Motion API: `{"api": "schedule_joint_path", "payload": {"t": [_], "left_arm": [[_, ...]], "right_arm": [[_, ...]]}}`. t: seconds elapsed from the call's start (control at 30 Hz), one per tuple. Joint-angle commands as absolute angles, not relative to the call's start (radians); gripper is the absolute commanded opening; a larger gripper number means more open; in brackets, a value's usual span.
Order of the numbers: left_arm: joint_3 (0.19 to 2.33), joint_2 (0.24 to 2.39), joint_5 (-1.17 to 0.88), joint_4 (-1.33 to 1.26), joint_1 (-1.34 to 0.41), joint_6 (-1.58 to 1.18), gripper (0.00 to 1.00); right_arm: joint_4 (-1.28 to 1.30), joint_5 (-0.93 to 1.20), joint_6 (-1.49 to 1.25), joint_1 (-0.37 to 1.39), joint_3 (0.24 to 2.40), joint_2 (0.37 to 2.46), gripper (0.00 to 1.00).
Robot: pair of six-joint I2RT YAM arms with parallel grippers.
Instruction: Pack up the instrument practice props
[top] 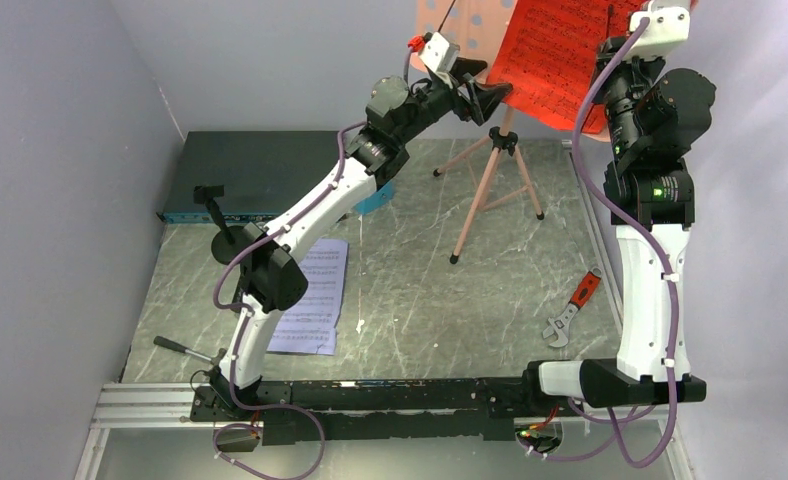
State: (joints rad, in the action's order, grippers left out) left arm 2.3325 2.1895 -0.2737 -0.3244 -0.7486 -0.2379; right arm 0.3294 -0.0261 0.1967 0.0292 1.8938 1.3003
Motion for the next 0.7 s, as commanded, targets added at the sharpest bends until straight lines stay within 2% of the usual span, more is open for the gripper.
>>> {"api": "schedule_joint_path", "payload": {"t": [0.0,0.17,0.27,0.47,0.67], "left_arm": [[2.385,2.21,-0.277,-0.301,-0.755,-0.28,0.79],[2.384,2.212,-0.29,-0.294,-0.755,-0.303,0.79],[2.369,2.205,-0.335,-0.308,-0.757,-0.327,0.75],[2.346,2.191,-0.388,-0.34,-0.771,-0.347,0.6],[2.336,2.173,-0.393,-0.356,-0.778,-0.343,0.45]], "right_arm": [[0.292,-0.004,0.183,0.023,1.88,1.272,0.17],[0.285,-0.004,0.18,0.024,1.871,1.267,0.16],[0.281,0.022,0.18,0.025,1.866,1.266,0.16],[0.276,0.04,0.175,0.024,1.858,1.266,0.14],[0.278,0.046,0.174,0.023,1.857,1.261,0.08]]}}
